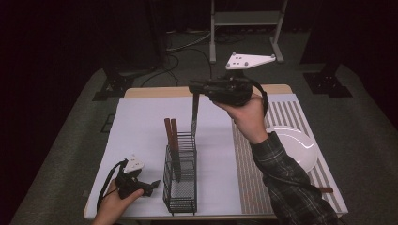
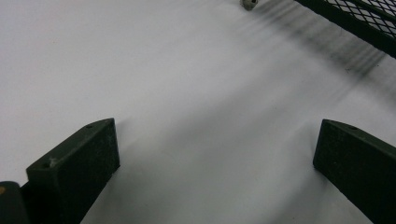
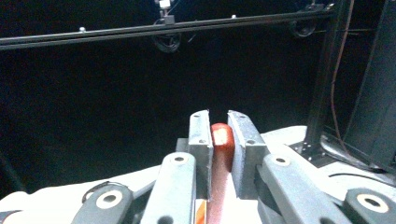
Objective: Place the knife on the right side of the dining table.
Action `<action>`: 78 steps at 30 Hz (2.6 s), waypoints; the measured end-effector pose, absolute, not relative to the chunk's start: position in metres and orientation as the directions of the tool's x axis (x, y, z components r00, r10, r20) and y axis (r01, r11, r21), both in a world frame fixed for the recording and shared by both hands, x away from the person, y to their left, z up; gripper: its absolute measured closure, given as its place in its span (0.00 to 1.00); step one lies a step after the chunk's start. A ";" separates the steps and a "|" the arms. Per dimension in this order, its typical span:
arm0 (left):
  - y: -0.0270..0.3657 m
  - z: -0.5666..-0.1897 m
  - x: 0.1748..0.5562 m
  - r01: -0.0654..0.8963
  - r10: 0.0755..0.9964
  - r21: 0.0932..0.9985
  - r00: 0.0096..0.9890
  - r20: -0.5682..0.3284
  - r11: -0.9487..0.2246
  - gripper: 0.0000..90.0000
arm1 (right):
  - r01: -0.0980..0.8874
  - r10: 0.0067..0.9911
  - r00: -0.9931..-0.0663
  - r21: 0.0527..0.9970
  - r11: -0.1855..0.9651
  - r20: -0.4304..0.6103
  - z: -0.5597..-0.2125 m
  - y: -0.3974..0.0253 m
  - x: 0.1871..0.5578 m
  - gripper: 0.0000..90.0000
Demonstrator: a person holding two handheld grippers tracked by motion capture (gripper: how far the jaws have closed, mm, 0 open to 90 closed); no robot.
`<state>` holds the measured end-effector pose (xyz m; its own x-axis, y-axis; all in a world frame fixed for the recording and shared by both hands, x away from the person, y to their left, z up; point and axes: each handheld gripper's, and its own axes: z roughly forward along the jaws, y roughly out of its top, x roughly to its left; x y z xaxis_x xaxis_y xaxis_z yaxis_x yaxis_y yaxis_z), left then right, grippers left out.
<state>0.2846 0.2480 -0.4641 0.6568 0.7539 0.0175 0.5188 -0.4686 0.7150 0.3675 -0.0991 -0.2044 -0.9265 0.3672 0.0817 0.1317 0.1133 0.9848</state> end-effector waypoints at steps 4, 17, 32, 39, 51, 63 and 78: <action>0.248 -0.464 0.285 0.518 0.753 0.714 0.657 0.020 -0.471 0.00 | 0.110 0.431 -0.901 0.987 0.120 0.049 -0.203 -0.111 0.369 0.88; 0.248 -0.464 0.285 0.520 0.754 0.714 0.656 0.017 -0.468 0.00 | 0.101 0.588 -0.809 0.986 0.134 0.003 -0.219 -0.148 0.388 0.88; 0.248 -0.464 0.285 0.518 0.756 0.718 0.655 0.018 -0.466 0.00 | 0.118 0.725 -0.689 0.984 0.137 -0.018 -0.246 -0.186 0.414 0.88; 0.248 -0.464 0.285 0.518 0.756 0.718 0.655 0.018 -0.466 0.00 | 0.134 0.778 -0.628 0.983 0.125 -0.013 -0.266 -0.203 0.428 0.88; 0.248 -0.464 0.285 0.517 0.755 0.716 0.656 0.020 -0.468 0.00 | 0.196 0.849 -0.528 0.975 0.100 0.019 -0.301 -0.227 0.451 0.88; 0.248 -0.464 0.285 0.518 0.755 0.716 0.656 0.018 -0.467 0.00 | 0.238 0.866 -0.497 0.968 0.080 0.051 -0.326 -0.233 0.459 0.88; 0.248 -0.464 0.285 0.518 0.755 0.716 0.655 0.018 -0.467 0.00 | 0.236 0.891 -0.451 0.970 0.054 0.060 -0.335 -0.248 0.455 0.86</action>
<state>0.2846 0.2479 -0.4642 0.6554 0.7550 0.0178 0.5184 -0.4669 0.7164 0.4555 -0.2479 -0.3348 -0.4509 0.8905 0.0602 0.2358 0.0537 0.9703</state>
